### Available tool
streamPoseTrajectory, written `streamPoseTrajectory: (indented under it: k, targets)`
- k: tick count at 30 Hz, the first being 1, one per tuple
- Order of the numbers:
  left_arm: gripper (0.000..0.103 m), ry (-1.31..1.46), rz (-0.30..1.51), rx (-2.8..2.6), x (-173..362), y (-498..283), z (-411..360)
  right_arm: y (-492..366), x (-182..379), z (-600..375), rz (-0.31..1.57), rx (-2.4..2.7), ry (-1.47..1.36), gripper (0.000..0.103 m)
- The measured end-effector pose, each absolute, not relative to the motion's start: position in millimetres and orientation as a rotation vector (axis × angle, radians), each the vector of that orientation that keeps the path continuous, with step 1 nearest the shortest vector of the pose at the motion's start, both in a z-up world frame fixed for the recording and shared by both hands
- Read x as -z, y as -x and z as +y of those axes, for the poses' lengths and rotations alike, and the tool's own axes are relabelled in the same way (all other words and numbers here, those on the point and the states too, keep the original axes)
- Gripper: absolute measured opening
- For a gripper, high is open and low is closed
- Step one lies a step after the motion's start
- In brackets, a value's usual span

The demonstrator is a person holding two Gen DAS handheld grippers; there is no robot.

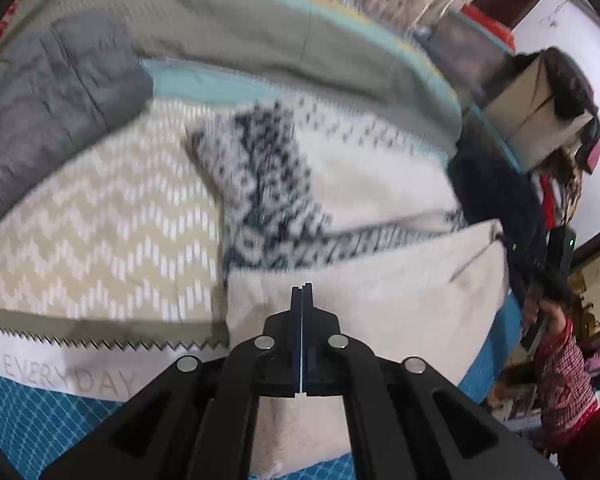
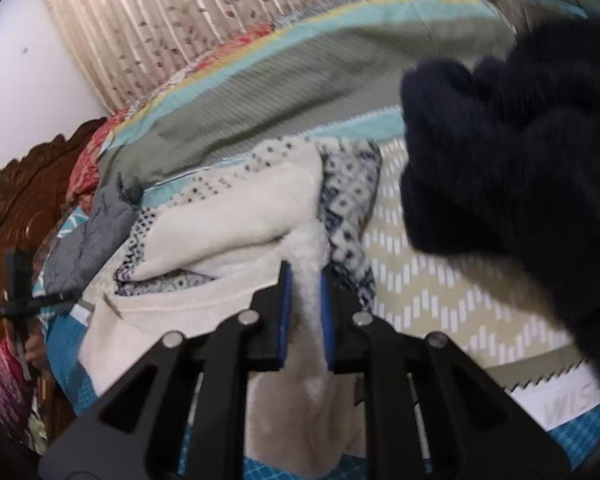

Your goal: Fold large clothes

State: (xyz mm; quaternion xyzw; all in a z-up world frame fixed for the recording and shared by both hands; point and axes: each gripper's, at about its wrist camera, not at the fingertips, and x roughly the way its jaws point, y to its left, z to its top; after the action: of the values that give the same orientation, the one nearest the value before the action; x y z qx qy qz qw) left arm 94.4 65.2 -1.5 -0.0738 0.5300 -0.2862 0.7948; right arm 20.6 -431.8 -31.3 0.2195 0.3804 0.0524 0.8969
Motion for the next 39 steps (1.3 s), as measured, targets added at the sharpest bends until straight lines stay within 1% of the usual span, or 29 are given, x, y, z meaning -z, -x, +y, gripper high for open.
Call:
streamPoseTrajectory:
  k: [3,6,10,14,17,19,23,28,36,38,39]
  targets:
    - [0.022,0.194,1.133,0.620,11,-98,73,-21,41,-435,0.799,-0.126,-0.514,0.013]
    - [0.023,0.270,1.088,0.689,15,-98,82,-21,45,-439,0.809,-0.138,-0.547,0.013]
    - [0.024,0.229,1.102,0.687,25,-101,81,-21,50,-441,0.820,-0.143,-0.577,0.014]
    - [0.025,0.131,1.055,0.644,31,-101,79,-19,53,-438,0.820,-0.145,-0.600,0.014]
    - [0.025,0.134,1.008,0.710,37,-95,78,-19,56,-436,0.830,-0.143,-0.599,0.014]
    - [0.028,0.158,1.001,0.723,43,-95,79,-19,57,-435,0.835,-0.139,-0.603,0.014]
    - [0.031,0.140,1.042,0.668,58,-98,78,-19,58,-434,0.836,-0.139,-0.602,0.014]
    - [0.033,0.053,0.986,0.631,59,-86,67,-21,57,-430,0.840,-0.138,-0.589,0.014]
    - [0.034,0.124,0.970,0.587,61,-81,74,-21,56,-429,0.841,-0.139,-0.591,0.014]
    - [0.042,0.109,0.949,0.616,60,-77,71,-21,56,-428,0.841,-0.140,-0.590,0.014]
    - [0.057,0.113,0.942,0.648,60,-74,69,-21,56,-427,0.842,-0.141,-0.589,0.014]
